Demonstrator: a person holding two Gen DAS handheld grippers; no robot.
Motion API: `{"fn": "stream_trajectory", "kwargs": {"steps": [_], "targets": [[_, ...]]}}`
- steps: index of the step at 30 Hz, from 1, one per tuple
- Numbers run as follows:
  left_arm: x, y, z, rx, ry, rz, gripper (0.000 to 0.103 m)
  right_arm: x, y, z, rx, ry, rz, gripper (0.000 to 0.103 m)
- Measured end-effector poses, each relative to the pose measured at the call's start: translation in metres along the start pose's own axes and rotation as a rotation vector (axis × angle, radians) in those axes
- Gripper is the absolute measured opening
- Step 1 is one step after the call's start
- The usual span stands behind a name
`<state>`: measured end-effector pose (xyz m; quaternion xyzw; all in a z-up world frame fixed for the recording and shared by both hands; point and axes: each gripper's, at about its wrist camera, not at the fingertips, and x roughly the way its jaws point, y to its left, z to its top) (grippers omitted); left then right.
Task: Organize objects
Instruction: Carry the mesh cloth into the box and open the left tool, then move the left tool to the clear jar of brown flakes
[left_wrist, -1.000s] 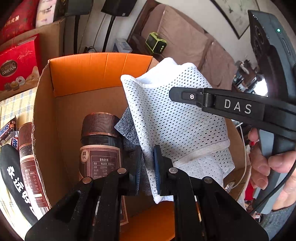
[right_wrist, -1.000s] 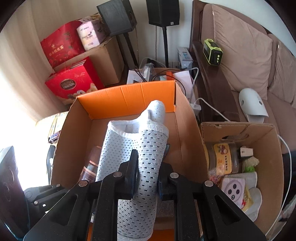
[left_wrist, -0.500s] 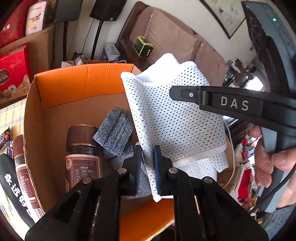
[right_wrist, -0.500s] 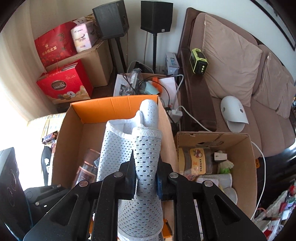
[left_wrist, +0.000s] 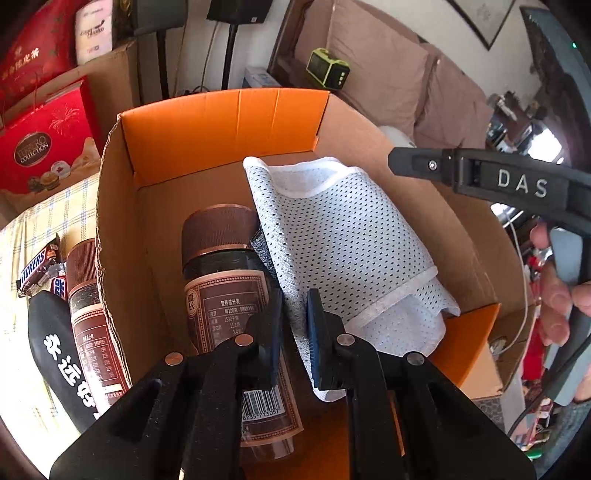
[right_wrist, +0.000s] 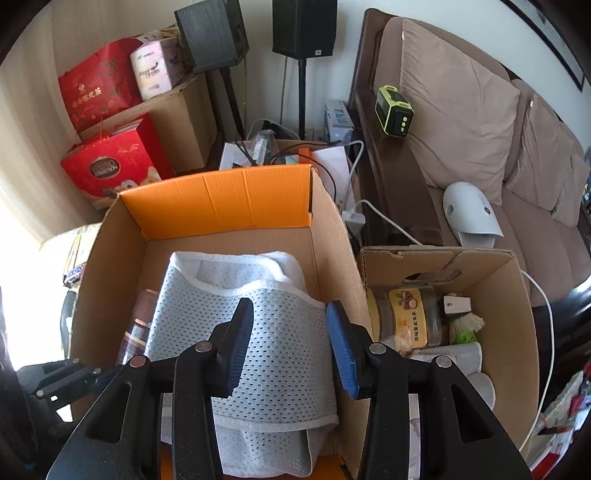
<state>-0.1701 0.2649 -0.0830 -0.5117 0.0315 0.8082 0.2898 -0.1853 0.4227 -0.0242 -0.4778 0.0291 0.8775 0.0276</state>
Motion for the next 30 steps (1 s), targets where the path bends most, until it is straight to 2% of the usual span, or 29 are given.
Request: {"fn": "stream_trajectory", "kwargs": {"steps": [3,5,7,11,13,16,18,19,20,21,22,24,29,30], "targets": [[-0.002,-0.003,-0.007,0.026,0.016,0.024,0.013,0.002,0.013,-0.004,-0.018,0.011,0.013,0.042],[-0.007,-0.003,-0.010,0.005,0.018,0.002,0.016,0.003,0.020,-0.008,-0.024,0.015,0.020,0.042],[-0.019,0.003,-0.010,-0.024,-0.003,-0.034,0.028,0.002,0.024,-0.011,-0.018,0.015,0.032,0.042],[-0.047,0.012,-0.009,-0.060,-0.059,-0.052,0.041,-0.004,0.032,-0.014,-0.022,0.001,0.038,0.042],[-0.059,0.017,-0.007,-0.073,-0.080,-0.054,0.051,-0.009,0.035,-0.015,-0.016,-0.011,0.045,0.043],[-0.077,0.027,-0.006,-0.088,-0.111,-0.042,0.055,-0.015,0.040,-0.018,-0.008,-0.019,0.066,0.045],[-0.083,0.034,-0.004,-0.087,-0.114,-0.019,0.055,-0.019,0.047,-0.020,-0.015,-0.022,0.080,0.048],[-0.087,0.037,-0.004,-0.085,-0.114,-0.006,0.059,-0.020,0.051,-0.022,-0.024,-0.023,0.083,0.052],[-0.088,0.039,-0.004,-0.088,-0.115,0.003,0.066,-0.021,0.055,-0.023,-0.031,-0.024,0.086,0.055],[-0.091,0.044,-0.006,-0.100,-0.123,0.005,0.083,-0.022,0.059,-0.024,-0.039,-0.025,0.088,0.055],[-0.095,0.050,-0.008,-0.120,-0.136,0.001,0.092,-0.023,0.064,-0.025,-0.047,-0.027,0.090,0.056],[-0.100,0.060,-0.012,-0.154,-0.144,-0.007,0.096,-0.025,0.073,-0.028,-0.061,-0.031,0.099,0.060],[-0.112,0.085,-0.022,-0.168,-0.137,0.035,0.100,-0.029,0.095,-0.032,-0.088,-0.043,0.131,0.083],[-0.114,0.090,-0.025,-0.171,-0.139,0.043,0.102,-0.031,0.100,-0.033,-0.091,-0.046,0.140,0.084]]}}
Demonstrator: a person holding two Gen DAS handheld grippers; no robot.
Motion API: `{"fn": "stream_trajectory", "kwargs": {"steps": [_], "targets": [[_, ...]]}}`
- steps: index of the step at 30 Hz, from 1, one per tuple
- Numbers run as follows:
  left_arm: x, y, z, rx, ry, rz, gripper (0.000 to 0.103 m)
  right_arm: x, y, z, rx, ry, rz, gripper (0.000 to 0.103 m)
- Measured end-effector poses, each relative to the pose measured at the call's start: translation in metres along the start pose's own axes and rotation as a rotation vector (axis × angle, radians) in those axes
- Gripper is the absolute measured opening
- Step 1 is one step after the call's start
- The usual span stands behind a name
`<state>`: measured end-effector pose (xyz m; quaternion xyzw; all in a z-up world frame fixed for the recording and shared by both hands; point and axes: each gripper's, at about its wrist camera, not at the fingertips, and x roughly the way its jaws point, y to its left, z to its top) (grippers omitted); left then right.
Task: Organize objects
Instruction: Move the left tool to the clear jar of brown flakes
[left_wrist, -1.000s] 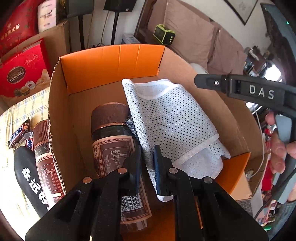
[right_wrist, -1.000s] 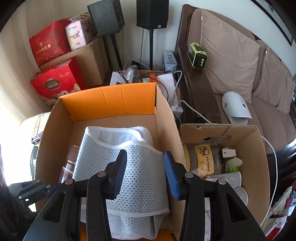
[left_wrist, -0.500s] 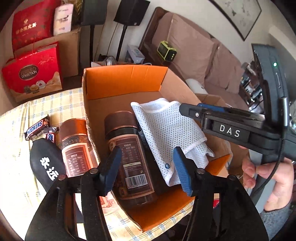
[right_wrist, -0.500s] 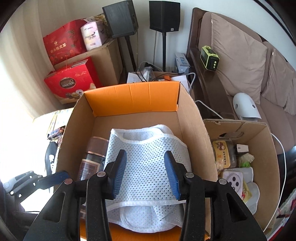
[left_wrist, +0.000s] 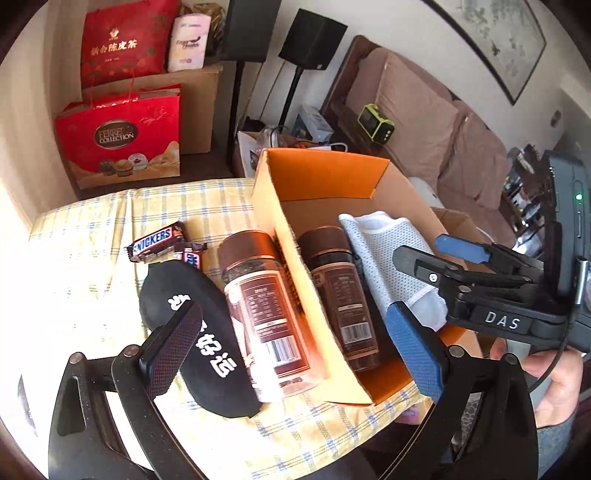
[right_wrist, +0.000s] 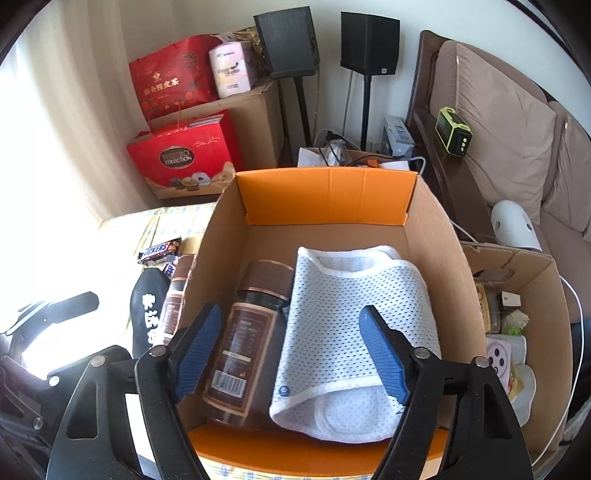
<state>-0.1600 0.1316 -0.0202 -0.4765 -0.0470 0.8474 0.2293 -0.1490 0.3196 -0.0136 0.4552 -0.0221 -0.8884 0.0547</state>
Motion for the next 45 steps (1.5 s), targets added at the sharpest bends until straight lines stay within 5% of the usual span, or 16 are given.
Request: {"fn": "stream_trajectory", "kwargs": {"steps": [7,14,22,32,42,45], "targets": [[-0.011,0.048,-0.012,-0.067,-0.001,0.033,0.102,0.004,0.034,0.001,-0.024,-0.003,0.046,0.084],[0.018,0.075,-0.033,-0.165,0.079,-0.034,0.102,0.014,0.054,0.001,0.001,0.006,0.093,0.084],[0.057,0.074,-0.040,-0.261,0.134,-0.175,0.100,0.025,0.038,-0.001,0.088,0.039,0.138,0.084],[0.087,0.054,-0.034,-0.250,0.184,-0.181,0.086,0.032,0.016,-0.004,0.126,0.054,0.114,0.083],[0.106,0.053,-0.035,-0.255,0.207,-0.142,0.085,0.033,0.005,-0.005,0.144,0.054,0.111,0.083],[0.104,0.048,-0.034,-0.235,0.194,-0.162,0.069,0.034,0.004,-0.006,0.144,0.056,0.112,0.083]]}}
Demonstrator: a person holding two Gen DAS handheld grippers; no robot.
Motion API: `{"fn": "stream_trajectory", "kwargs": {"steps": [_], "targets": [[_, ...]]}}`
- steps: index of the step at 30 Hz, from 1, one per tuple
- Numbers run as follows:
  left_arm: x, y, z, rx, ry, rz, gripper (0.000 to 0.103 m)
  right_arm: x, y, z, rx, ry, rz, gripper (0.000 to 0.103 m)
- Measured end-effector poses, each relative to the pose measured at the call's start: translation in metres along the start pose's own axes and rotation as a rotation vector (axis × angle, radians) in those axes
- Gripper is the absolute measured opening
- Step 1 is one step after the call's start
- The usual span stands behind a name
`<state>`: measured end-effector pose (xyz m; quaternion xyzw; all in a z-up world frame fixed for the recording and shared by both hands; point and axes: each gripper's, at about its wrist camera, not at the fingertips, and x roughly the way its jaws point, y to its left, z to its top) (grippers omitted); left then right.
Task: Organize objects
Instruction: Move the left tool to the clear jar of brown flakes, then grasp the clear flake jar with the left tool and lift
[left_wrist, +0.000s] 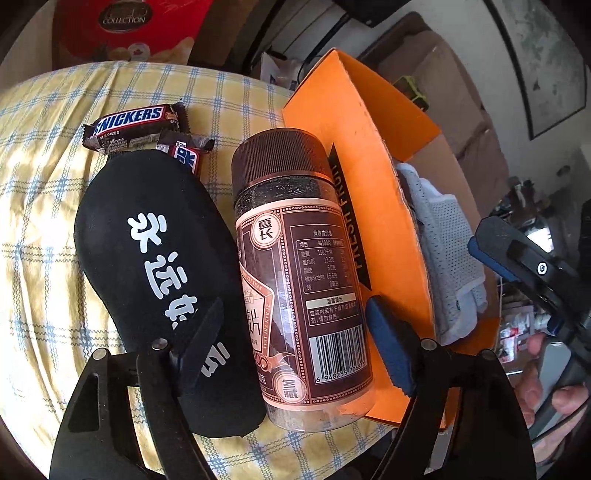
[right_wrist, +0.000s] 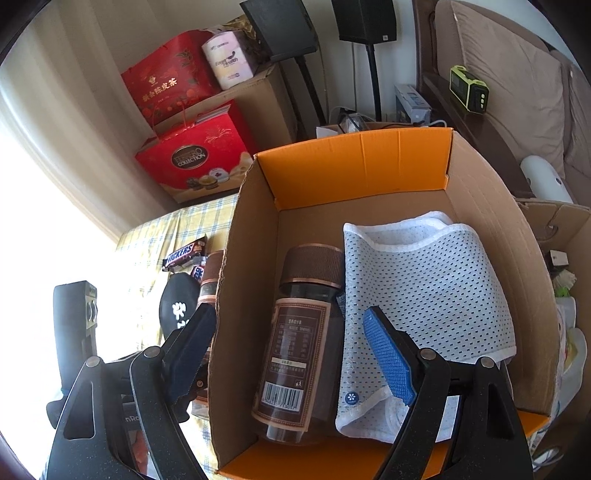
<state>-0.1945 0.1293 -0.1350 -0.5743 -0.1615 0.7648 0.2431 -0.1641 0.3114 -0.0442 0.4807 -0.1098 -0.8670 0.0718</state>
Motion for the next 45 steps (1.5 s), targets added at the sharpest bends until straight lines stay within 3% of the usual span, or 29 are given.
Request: {"fn": "stream_trajectory", "kwargs": {"steps": [1,9,14,22,26,28,38,45], "targets": [[-0.001,-0.003,0.000,0.016,0.000,-0.009,0.064,0.000,0.000,0.000,0.000,0.002,-0.001,0.083],[-0.032,0.001,-0.001,0.100,-0.047,0.081,0.063,-0.004,0.001,-0.004,-0.020,0.002,-0.008,0.083],[-0.023,0.002,0.006,0.067,0.011,0.092,0.074,-0.005,0.003,-0.003,-0.015,-0.005,-0.002,0.083],[0.005,-0.003,0.006,0.024,0.092,0.045,0.076,-0.008,0.004,-0.002,-0.019,-0.005,-0.007,0.083],[0.006,0.008,0.007,-0.025,0.091,-0.053,0.065,-0.008,0.000,-0.002,-0.003,-0.010,-0.006,0.083],[0.006,0.013,0.007,-0.040,0.083,-0.074,0.064,-0.006,-0.001,-0.003,-0.001,-0.003,-0.006,0.083],[-0.035,0.014,0.004,0.005,-0.018,-0.052,0.063,-0.008,0.013,-0.006,-0.046,-0.004,-0.003,0.081],[-0.071,0.037,-0.011,0.020,-0.033,-0.048,0.062,-0.016,0.030,-0.007,-0.079,-0.014,0.016,0.080]]}}
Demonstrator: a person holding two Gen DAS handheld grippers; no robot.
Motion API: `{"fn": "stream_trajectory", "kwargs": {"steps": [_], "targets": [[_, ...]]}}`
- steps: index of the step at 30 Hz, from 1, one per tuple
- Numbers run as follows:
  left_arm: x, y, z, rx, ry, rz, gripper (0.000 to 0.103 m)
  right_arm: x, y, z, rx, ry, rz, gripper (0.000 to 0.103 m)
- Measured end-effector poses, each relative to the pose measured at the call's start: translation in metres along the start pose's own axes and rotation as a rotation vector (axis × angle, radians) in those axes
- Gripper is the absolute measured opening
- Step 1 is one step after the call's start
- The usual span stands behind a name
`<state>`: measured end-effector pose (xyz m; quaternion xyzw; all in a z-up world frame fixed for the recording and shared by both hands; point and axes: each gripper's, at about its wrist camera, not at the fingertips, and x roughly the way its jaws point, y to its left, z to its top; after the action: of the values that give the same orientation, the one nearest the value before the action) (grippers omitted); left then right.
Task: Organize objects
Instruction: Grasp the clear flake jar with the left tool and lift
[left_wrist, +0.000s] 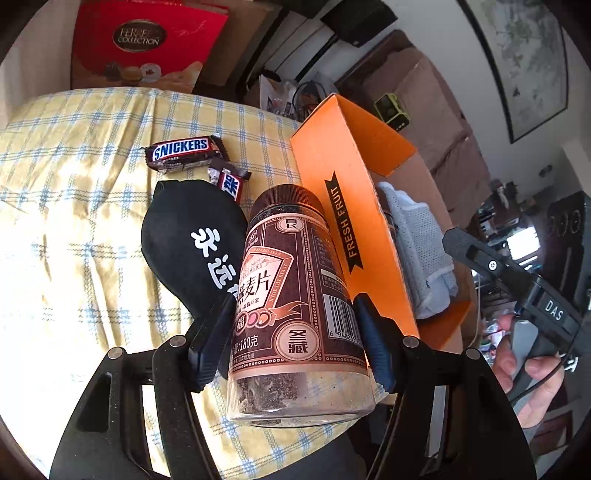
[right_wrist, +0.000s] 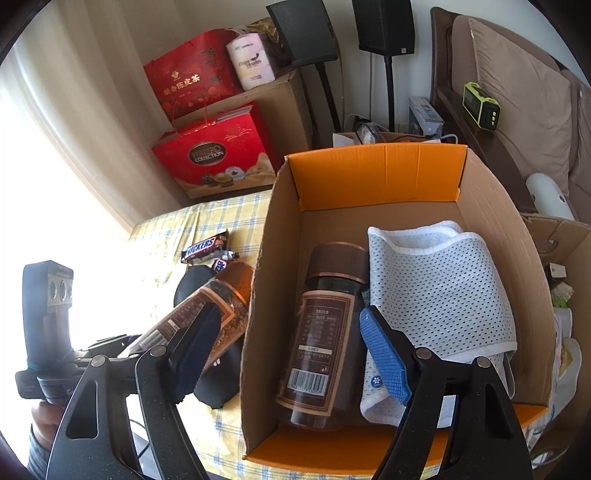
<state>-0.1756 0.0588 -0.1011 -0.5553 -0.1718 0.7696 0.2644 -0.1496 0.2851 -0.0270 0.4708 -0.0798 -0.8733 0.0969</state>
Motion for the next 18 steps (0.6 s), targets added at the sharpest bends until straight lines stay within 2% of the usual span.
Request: {"fn": "stream_trajectory", "kwargs": {"steps": [9,18], "targets": [[0.008,0.005,-0.023,0.063,0.068,0.065,0.062,0.009,0.022,-0.002,-0.038,0.020,0.014,0.080],[0.031,-0.005,-0.007,0.069,0.081,0.134,0.064,0.011,0.032,-0.001,-0.058,0.026,0.017,0.080]]}}
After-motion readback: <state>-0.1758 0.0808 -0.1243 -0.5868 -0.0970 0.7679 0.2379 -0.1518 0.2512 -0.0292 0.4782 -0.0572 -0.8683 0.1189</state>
